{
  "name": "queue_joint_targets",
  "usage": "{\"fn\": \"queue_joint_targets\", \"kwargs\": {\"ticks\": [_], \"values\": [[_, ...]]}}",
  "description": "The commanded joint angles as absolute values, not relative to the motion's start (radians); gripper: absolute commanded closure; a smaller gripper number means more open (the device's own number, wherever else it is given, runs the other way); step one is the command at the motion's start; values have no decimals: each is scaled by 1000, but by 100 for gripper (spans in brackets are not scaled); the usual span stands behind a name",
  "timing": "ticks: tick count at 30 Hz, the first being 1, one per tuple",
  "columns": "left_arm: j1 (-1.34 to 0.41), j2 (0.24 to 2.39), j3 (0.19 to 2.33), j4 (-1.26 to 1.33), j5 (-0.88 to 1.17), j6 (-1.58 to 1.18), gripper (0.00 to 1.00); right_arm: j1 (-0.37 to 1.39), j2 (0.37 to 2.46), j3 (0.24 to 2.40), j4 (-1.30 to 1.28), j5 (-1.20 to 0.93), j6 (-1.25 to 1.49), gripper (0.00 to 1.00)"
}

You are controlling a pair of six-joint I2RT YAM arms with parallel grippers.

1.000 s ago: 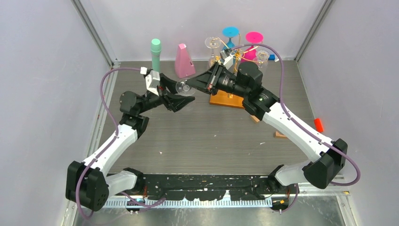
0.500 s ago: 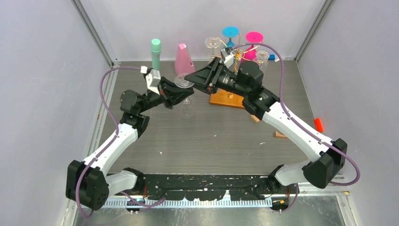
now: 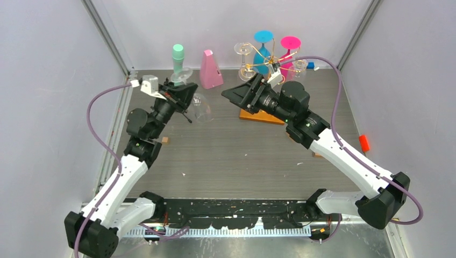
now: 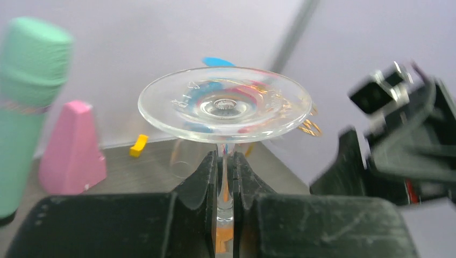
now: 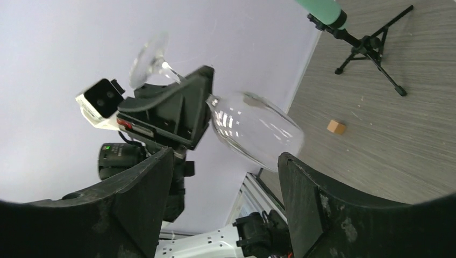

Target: Take the wine glass off the wine glass rack

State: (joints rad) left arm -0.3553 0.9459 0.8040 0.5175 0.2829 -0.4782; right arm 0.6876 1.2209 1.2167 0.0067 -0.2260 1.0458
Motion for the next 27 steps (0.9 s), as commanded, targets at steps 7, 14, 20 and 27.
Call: {"fn": "queue_joint_targets", "kwargs": {"ticks": [7, 14, 20, 27], "values": [[-354, 798, 813, 365, -298, -947, 100, 702, 1294, 1152, 196, -279, 1041, 25], [-354, 797, 789, 361, -320, -1160, 100, 737, 1354, 1161, 383, -399, 1109, 25], [-353, 819, 763, 418, -303, -1237, 100, 768, 1372, 1177, 481, -427, 1134, 28], [-353, 828, 722, 519, -304, -1308, 100, 774, 1425, 1204, 538, -455, 1198, 39]]}}
